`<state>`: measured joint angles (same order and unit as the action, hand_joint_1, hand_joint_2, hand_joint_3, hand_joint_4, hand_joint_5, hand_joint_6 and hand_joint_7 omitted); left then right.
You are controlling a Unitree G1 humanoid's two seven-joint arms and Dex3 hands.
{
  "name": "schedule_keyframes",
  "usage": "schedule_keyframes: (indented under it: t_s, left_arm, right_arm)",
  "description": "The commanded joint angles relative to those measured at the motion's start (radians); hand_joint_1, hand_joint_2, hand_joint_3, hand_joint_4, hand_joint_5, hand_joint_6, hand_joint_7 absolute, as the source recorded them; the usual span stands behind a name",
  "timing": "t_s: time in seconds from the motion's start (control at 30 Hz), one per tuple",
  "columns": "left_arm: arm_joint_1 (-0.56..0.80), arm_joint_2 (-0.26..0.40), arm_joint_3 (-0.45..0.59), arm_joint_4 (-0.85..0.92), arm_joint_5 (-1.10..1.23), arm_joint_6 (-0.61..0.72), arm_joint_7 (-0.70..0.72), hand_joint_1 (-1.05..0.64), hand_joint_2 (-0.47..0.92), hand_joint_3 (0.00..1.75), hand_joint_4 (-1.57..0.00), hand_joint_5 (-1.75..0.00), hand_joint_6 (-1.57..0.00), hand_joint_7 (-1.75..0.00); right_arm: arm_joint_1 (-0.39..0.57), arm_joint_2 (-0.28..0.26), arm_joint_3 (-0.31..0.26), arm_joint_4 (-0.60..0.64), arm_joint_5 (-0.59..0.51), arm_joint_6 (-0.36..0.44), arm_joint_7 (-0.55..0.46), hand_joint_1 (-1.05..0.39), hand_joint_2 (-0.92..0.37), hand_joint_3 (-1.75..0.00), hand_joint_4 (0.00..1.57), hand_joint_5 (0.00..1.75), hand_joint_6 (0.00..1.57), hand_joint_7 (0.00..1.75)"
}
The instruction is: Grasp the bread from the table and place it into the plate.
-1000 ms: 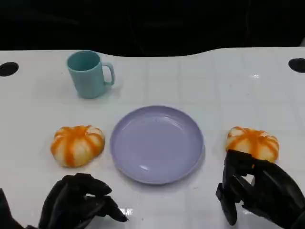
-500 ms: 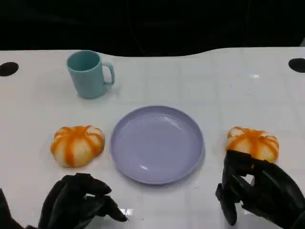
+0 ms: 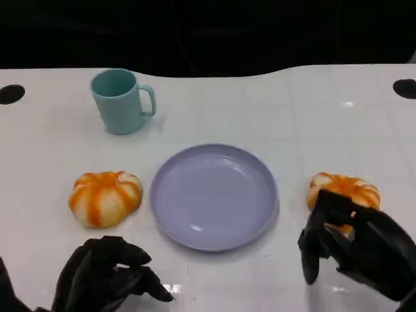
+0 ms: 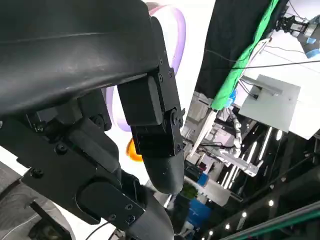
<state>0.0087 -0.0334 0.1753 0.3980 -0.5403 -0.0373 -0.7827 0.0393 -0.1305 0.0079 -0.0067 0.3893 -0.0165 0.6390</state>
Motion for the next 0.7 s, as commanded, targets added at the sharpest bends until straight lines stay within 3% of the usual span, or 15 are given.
schedule_keyframes:
  t_s: [0.03, 0.23, 0.53, 0.7]
  left_arm:
    - [-0.001, 0.013, 0.005, -0.002, 0.008, -0.003, 0.008, -0.97, 0.63, 0.0, -1.57, -0.42, -1.57, -0.16]
    - [-0.002, 0.014, 0.006, -0.002, 0.002, 0.008, 0.005, -0.96, 0.63, 0.0, -1.57, -0.42, -1.57, -0.16]
    - [-0.001, 0.013, 0.007, -0.007, 0.006, 0.017, 0.015, -0.96, 0.62, 0.0, -1.57, -0.42, -1.57, -0.16]
    - [-0.002, 0.014, 0.006, -0.004, 0.006, 0.015, 0.011, -0.95, 0.62, 0.0, -1.57, -0.41, -1.57, -0.16]
  right_arm:
    - [-0.032, -0.009, -0.017, 0.06, -0.065, -0.189, 0.008, -0.61, -0.92, -0.37, 0.39, 1.53, 0.26, 1.15]
    - [-0.083, -0.024, -0.036, 0.169, -0.186, -0.455, -0.04, -0.6, -0.92, -0.34, 0.27, 1.19, 0.2, 0.94]
    - [-0.146, -0.08, -0.058, 0.24, -0.312, -0.629, -0.142, -0.59, -0.92, -0.26, 0.15, 0.79, 0.27, 0.4]
    - [-0.17, -0.129, -0.06, 0.276, -0.418, -0.714, -0.212, -0.51, -0.92, -0.17, 0.04, 0.62, 0.27, 0.21]
